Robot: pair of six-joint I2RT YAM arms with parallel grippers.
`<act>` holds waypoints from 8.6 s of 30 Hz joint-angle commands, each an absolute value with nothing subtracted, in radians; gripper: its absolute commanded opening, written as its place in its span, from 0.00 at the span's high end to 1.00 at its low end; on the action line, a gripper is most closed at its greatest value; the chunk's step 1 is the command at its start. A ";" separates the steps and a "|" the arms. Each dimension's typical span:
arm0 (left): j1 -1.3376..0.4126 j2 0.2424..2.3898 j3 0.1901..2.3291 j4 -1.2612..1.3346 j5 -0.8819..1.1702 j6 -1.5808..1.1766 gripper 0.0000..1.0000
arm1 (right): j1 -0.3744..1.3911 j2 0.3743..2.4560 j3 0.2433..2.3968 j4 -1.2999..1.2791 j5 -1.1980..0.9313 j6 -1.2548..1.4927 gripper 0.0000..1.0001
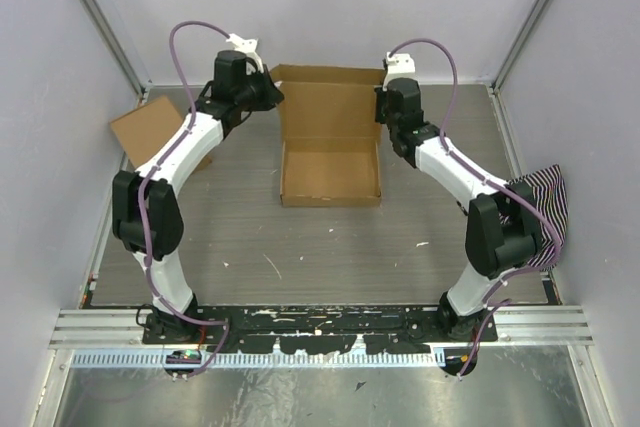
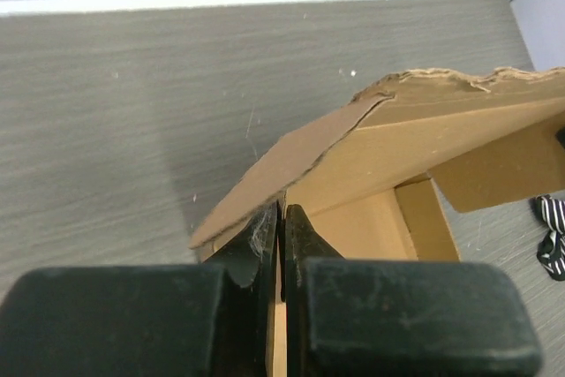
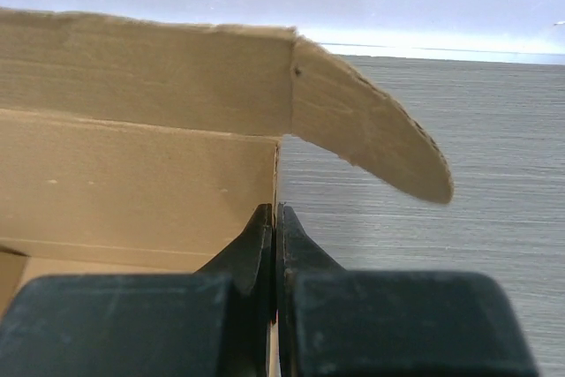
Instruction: Fold the paper box
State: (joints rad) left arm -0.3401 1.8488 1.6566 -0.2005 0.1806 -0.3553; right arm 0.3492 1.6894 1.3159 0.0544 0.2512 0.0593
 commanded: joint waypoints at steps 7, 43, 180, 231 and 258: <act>-0.383 1.691 1.476 -0.110 0.209 -0.419 0.91 | 0.473 1.536 1.184 0.180 0.342 0.104 0.95; -0.538 1.235 0.932 -0.153 -0.057 -0.411 0.94 | 0.578 0.966 0.901 -0.481 0.209 0.369 0.52; -0.427 1.600 1.056 -0.140 0.109 -0.546 0.29 | 0.301 1.514 0.965 -0.178 -0.118 0.356 0.01; -0.514 1.708 1.198 -0.355 0.155 -0.476 0.40 | 0.385 1.538 1.020 -0.277 -0.157 0.328 0.17; -0.512 1.709 1.316 -0.529 0.181 -0.457 0.45 | 0.385 1.537 1.097 -0.410 -0.125 0.310 0.22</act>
State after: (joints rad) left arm -0.5098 1.7237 1.2827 -0.5121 0.1493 -0.4709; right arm 0.3794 1.5639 1.0485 -0.4191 -0.1318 0.3195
